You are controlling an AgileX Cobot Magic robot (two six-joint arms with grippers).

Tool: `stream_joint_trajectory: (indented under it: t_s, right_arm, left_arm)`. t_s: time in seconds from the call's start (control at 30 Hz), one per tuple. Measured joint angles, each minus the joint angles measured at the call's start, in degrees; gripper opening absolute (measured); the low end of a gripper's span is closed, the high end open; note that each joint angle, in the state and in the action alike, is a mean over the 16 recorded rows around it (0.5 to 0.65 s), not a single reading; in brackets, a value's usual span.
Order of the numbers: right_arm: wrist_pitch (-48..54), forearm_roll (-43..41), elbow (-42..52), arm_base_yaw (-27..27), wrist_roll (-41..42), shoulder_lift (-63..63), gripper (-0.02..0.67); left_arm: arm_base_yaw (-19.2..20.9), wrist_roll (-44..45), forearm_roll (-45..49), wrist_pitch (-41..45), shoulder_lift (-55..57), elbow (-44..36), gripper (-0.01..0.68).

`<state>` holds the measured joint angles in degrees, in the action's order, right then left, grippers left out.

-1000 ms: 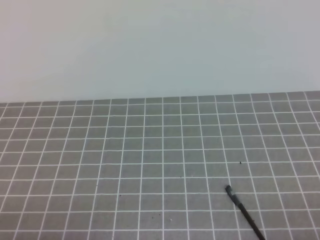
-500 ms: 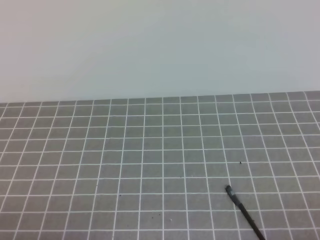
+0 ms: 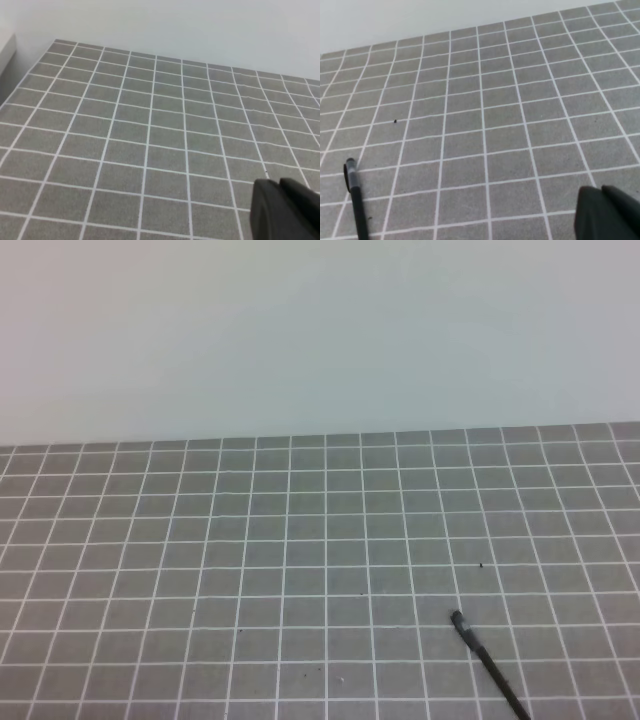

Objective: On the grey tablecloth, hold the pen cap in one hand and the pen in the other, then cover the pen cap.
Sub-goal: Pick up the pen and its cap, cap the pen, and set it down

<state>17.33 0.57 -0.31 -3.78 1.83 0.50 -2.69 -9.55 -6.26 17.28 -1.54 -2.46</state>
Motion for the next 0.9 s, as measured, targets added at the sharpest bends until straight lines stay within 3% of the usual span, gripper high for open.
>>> stream_joint_trajectory:
  t_s: [0.9]
  right_arm:
    - [0.0,0.0,0.0,0.0,0.0,0.0,0.008]
  left_arm:
    - [0.0,0.0,0.0,0.0,0.0,0.0,0.000]
